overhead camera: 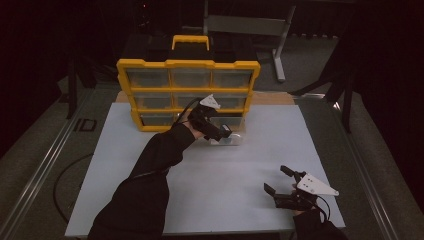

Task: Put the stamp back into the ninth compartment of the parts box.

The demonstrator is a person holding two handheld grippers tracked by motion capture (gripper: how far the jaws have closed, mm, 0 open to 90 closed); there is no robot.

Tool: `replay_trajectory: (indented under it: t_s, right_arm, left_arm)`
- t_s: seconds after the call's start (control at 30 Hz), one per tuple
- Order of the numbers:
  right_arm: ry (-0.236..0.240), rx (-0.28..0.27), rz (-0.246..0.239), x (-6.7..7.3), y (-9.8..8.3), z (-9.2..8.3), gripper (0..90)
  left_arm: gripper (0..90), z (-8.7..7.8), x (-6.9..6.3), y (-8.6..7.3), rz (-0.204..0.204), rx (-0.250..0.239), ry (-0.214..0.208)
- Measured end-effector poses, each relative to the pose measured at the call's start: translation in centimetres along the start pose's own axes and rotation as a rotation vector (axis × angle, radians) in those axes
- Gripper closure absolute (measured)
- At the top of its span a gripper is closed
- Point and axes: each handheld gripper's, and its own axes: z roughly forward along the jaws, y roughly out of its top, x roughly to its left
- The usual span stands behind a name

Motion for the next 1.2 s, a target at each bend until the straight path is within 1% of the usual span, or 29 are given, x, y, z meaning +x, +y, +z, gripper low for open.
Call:
replay_trajectory:
  t_s: [0.03,0.07,0.1,0.17,0.2,0.23,0.27,0.3,0.37,0.4,0.53,0.7,0.73,0.8,0.83,0.87,0.97,1.0,1.07,1.1,1.17,1.2]
  right_arm:
    - [0.0,0.0,0.0,0.0,0.0,0.0,10.3]
    - [0.0,-0.001,0.001,0.0,0.0,0.0,10.3]
    - [-0.001,-0.001,0.001,0.0,0.0,0.0,10.3]
    - [-0.001,-0.001,0.001,0.0,0.0,0.0,10.4]
    - [-0.001,0.001,0.0,0.1,0.0,0.0,10.3]
    - [-0.001,0.0,0.0,0.1,0.0,0.0,10.3]
    - [-0.001,0.001,0.001,0.1,0.0,0.0,10.3]
    - [-0.002,0.0,0.001,0.1,0.1,0.0,10.3]
    - [-0.002,-0.004,0.0,0.1,0.1,0.0,10.3]
    - [-0.002,-0.002,-0.002,0.1,0.1,0.0,10.3]
    - [-0.001,-0.001,-0.003,0.1,0.1,0.0,10.3]
    - [0.002,-0.002,0.0,0.1,0.2,0.0,10.3]
    - [0.002,-0.002,0.001,0.1,0.2,0.0,10.3]
    - [0.002,-0.001,0.001,0.1,0.2,0.0,10.3]
    - [0.002,-0.002,0.001,0.1,0.2,0.1,10.3]
    - [0.002,-0.002,-0.001,0.1,0.2,0.1,10.3]
    - [0.003,-0.001,-0.003,0.1,0.2,0.1,10.3]
    - [0.004,0.0,-0.003,0.1,0.2,0.2,10.3]
    - [0.005,0.0,-0.003,0.1,0.2,0.2,10.3]
    - [0.004,0.001,-0.004,0.1,0.2,0.2,10.3]
    - [0.004,0.003,-0.003,0.1,0.2,0.2,10.3]
    - [0.005,0.002,-0.001,0.1,0.2,0.2,10.3]
  left_arm:
    - [0.0,-0.2,-0.1,0.0,0.002,0.001,0.008]
    - [0.0,-0.3,-0.1,-0.1,0.005,0.003,0.001]
    - [0.0,-0.4,-0.2,-0.1,0.011,0.002,0.005]
    - [0.0,-0.5,-0.2,-0.1,0.012,0.0,0.004]
    - [0.0,-1.0,-0.4,-0.3,0.013,-0.01,-0.006]
    - [0.0,-1.1,-0.4,-0.3,0.016,-0.008,-0.007]
    - [0.0,-1.2,-0.5,-0.4,0.016,-0.009,0.001]
    - [0.0,-1.3,-0.6,-0.4,0.016,-0.009,-0.008]
    - [0.0,-1.5,-0.7,-0.5,0.019,-0.01,0.0]
    - [0.0,-1.7,-0.8,-0.5,0.021,-0.012,-0.008]
    - [0.0,-2.4,-1.2,-0.7,0.028,-0.02,-0.001]
    - [0.0,-3.4,-1.3,-1.1,0.015,-0.04,-0.011]
    - [0.0,-3.6,-1.3,-1.2,0.014,-0.041,0.0]
    - [0.0,-4.1,-1.3,-1.5,0.007,-0.052,-0.004]
    - [0.0,-4.3,-1.3,-1.6,0.005,-0.055,0.005]
    - [0.0,-4.6,-1.2,-1.8,0.005,-0.061,0.002]
    - [0.0,-5.1,-1.3,-2.1,0.004,-0.065,0.012]
    - [0.0,-5.5,-1.3,-2.6,0.0,-0.073,0.008]
    - [0.0,-5.9,-1.4,-3.0,-0.002,-0.072,0.002]
    - [0.0,-6.1,-1.4,-3.3,-0.002,-0.068,0.014]
    - [0.1,-6.1,-1.4,-3.3,-0.002,-0.068,0.014]
    - [0.0,-6.7,-1.4,-3.9,-0.007,-0.068,0.014]
